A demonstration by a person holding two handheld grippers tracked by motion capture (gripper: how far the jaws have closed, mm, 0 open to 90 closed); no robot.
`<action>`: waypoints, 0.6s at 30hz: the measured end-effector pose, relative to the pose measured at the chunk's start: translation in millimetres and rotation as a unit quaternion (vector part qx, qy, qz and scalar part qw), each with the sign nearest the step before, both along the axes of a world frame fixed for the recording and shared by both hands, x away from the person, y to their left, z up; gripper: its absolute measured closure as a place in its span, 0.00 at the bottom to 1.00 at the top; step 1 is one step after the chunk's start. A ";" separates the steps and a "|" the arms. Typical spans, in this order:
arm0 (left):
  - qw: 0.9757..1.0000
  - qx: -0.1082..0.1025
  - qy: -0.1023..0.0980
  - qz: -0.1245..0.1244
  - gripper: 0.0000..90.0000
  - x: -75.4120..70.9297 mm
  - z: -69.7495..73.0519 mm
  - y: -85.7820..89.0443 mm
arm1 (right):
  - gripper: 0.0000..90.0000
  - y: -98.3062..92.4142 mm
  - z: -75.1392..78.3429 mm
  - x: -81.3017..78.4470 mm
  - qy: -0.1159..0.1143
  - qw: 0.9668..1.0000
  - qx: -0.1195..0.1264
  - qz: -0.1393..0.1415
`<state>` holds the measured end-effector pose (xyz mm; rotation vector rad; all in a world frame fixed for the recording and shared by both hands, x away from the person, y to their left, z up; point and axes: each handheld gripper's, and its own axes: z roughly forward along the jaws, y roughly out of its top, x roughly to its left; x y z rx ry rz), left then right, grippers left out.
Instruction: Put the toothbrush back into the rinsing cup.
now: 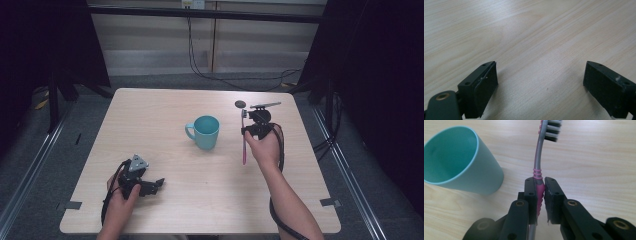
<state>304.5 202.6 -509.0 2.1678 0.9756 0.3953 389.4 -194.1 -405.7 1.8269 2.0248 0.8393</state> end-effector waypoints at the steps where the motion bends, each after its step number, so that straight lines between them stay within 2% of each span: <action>1: 1.000 0.000 0.000 0.000 0.13 0.0 0.0 0.0 | 0.90 0.0 0.0 0.0 0.000 1.000 0.000 0.000; 4: 1.000 0.000 0.000 0.000 0.13 0.0 0.0 0.0 | 0.90 0.1 4.6 -1.2 -0.019 1.000 0.001 -0.001; 5: 1.000 0.000 0.000 0.000 0.13 0.0 0.0 0.0 | 0.90 0.1 4.6 -1.2 -0.019 1.000 0.001 -0.001; 6: 1.000 0.000 0.000 0.000 0.13 0.0 0.0 0.0 | 0.90 0.0 6.4 -2.0 -0.032 0.999 -0.001 0.000; 11: 1.000 0.000 0.000 0.000 0.13 0.0 0.0 0.0 | 0.90 0.2 9.3 -4.0 -0.054 0.999 -0.006 -0.001; 18: 1.000 0.000 0.000 0.000 0.13 -0.1 0.0 0.0 | 0.90 -0.2 14.5 -5.6 -0.078 0.997 0.010 0.002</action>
